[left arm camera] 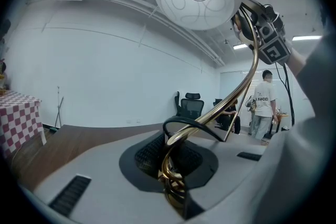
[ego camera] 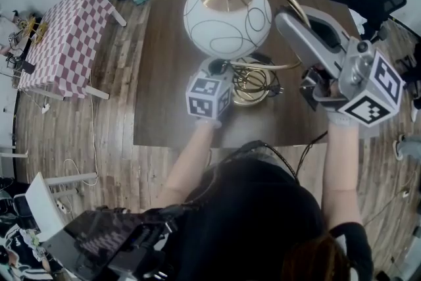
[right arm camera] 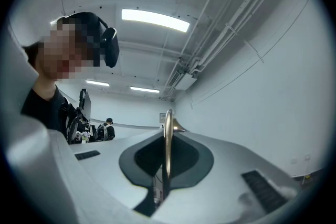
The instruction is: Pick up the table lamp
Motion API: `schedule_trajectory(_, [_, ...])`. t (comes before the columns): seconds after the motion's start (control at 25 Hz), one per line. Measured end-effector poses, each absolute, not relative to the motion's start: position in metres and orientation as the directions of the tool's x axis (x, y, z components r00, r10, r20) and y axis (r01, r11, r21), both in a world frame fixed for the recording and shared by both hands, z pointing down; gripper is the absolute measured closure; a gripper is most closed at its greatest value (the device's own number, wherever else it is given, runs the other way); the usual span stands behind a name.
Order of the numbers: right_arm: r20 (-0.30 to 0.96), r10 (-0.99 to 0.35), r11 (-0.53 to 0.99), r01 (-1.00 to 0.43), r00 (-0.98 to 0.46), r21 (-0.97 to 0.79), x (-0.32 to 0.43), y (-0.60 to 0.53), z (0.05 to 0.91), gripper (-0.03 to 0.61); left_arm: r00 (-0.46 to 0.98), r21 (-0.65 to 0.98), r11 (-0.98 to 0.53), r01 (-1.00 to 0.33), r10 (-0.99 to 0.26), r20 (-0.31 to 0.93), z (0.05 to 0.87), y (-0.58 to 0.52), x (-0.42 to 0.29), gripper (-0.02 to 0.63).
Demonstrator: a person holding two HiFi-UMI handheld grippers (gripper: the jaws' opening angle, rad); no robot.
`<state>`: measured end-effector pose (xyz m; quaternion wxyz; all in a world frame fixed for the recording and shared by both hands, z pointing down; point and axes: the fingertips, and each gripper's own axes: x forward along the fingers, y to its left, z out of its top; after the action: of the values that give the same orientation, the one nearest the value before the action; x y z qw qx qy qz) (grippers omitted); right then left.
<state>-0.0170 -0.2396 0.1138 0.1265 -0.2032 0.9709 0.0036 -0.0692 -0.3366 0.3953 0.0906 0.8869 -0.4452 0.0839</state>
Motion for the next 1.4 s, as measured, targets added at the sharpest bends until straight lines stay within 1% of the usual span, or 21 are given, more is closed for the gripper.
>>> schedule_trajectory(1.4, [-0.255, -0.393, 0.917, -0.396, -0.883, -0.043, -0.005, -0.229, 0.117, 0.578, 0.590, 0.091, -0.589, -0.803, -0.765, 0.259, 0.403, -0.326, -0.056, 0.584])
